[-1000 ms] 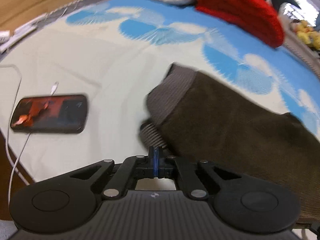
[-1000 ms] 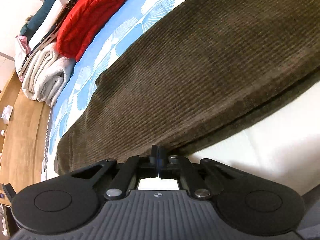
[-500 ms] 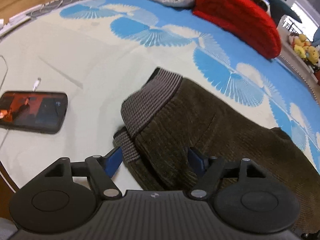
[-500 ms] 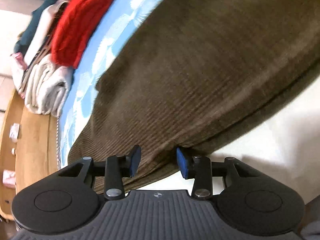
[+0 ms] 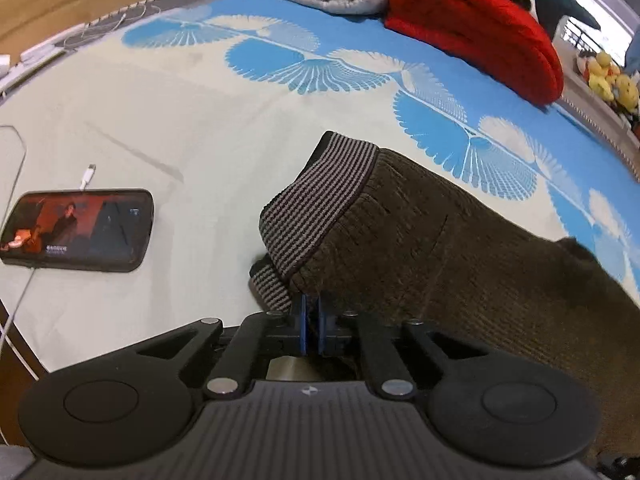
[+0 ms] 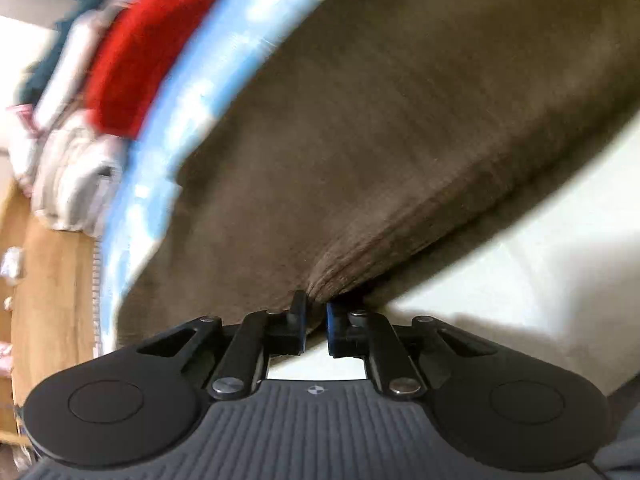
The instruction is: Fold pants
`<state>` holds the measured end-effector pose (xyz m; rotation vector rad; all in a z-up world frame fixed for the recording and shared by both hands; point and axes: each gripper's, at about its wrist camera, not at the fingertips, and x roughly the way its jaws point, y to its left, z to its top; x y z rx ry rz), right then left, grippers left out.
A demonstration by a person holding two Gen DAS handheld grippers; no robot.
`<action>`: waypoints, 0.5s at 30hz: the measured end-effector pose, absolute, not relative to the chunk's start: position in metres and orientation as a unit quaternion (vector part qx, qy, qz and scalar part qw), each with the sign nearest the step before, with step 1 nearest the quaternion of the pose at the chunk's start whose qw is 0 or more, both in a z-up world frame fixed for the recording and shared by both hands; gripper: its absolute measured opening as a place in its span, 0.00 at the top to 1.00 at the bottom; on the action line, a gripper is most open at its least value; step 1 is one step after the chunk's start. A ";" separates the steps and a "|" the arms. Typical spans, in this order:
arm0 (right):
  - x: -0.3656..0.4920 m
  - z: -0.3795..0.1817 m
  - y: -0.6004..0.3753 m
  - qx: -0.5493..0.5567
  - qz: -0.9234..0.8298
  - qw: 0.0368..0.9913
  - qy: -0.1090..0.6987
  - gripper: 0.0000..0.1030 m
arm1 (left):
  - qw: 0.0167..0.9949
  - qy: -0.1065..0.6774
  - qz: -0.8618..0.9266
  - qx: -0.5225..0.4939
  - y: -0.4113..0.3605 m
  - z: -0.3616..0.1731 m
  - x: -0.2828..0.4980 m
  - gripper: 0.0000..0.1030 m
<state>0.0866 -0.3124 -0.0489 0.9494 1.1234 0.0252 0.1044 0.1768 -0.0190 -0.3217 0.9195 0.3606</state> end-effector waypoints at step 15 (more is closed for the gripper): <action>0.149 0.080 -0.328 0.303 0.141 0.815 0.473 0.49 | 0.877 0.398 0.128 -0.239 0.179 0.020 0.123 0.28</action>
